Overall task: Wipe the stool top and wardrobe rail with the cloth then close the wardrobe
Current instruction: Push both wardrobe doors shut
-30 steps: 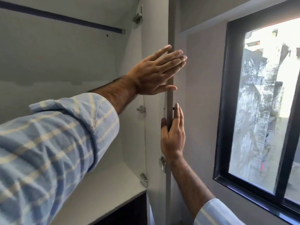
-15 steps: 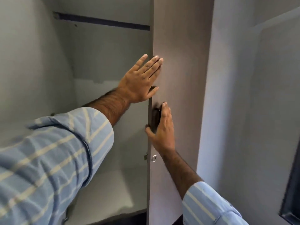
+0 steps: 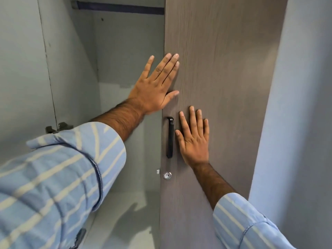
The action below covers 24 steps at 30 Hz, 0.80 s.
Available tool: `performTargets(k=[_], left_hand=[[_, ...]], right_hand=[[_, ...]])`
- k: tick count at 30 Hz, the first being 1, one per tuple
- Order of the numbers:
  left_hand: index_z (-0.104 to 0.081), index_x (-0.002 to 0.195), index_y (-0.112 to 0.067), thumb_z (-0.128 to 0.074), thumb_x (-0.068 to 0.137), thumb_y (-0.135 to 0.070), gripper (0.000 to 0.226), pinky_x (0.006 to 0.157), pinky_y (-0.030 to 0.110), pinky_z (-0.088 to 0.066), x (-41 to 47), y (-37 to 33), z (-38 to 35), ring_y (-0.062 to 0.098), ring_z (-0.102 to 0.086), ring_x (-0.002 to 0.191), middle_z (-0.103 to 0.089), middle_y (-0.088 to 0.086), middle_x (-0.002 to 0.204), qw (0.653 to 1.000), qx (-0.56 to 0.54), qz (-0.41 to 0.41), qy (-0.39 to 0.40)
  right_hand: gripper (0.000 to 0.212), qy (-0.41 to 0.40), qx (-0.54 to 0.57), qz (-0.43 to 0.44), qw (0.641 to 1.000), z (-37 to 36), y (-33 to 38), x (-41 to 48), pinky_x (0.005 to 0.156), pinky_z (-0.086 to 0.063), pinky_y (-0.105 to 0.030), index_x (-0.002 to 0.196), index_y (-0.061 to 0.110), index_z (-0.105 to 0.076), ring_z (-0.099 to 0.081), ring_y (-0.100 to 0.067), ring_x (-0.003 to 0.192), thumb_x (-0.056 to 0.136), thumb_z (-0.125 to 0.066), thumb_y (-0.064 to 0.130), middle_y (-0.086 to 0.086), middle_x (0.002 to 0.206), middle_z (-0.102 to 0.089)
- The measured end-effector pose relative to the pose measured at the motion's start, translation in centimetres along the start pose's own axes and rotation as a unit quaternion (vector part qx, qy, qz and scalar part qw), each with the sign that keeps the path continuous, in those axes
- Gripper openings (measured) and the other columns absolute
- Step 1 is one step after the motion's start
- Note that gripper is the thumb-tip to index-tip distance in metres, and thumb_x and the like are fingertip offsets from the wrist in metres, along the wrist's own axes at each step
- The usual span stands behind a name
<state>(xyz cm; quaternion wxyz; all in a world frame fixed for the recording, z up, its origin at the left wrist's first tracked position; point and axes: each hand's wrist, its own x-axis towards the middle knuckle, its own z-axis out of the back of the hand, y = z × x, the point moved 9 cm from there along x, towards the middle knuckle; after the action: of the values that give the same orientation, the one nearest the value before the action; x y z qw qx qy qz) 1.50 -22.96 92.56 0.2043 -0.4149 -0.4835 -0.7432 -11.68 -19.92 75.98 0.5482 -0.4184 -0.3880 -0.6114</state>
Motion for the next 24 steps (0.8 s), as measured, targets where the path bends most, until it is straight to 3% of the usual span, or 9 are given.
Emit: performTargets(k=[11, 16, 24], left_hand=[[-0.009, 0.165, -0.01, -0.021, 0.107, -0.061, 0.078, 0.126, 0.066, -0.017, 0.5, 1.3, -5.3, 0.028, -0.011, 0.162, -0.011, 0.011, 0.175, 1.0, 0.009, 0.014, 0.017], [-0.008, 0.165, -0.01, -0.021, 0.107, -0.06, 0.078, 0.126, 0.065, -0.016, 0.4, 1.3, -4.7, 0.028, -0.009, 0.162, -0.009, 0.011, 0.175, 0.999, 0.008, 0.025, 0.031], [-0.014, 0.165, -0.01, -0.021, 0.106, -0.056, 0.075, 0.13, 0.053, -0.014, -2.9, 1.5, -0.9, 0.021, -0.011, 0.162, -0.011, 0.005, 0.175, 0.99, 0.002, 0.08, 0.112]], right_hand=[[0.065, -0.054, -0.059, 0.037, 0.996, -4.1, -1.0, 0.9, 0.134, -0.001, -0.052, 0.169, 0.028, -0.009, 0.001, -0.027, 0.166, 0.111, -0.025, 0.051, -0.005, 0.179, -0.002], [0.064, -0.043, -0.05, 0.033, 0.997, -3.5, -0.7, 0.9, 0.134, -0.006, -0.054, 0.169, 0.028, -0.009, 0.0, -0.027, 0.166, 0.112, -0.025, 0.049, -0.006, 0.179, -0.004], [0.059, -0.03, 0.118, -0.052, 0.991, -0.1, 2.7, 1.8, 0.133, -0.01, -0.057, 0.163, 0.018, -0.035, -0.011, -0.027, 0.165, 0.11, -0.036, 0.042, -0.008, 0.177, -0.018]])
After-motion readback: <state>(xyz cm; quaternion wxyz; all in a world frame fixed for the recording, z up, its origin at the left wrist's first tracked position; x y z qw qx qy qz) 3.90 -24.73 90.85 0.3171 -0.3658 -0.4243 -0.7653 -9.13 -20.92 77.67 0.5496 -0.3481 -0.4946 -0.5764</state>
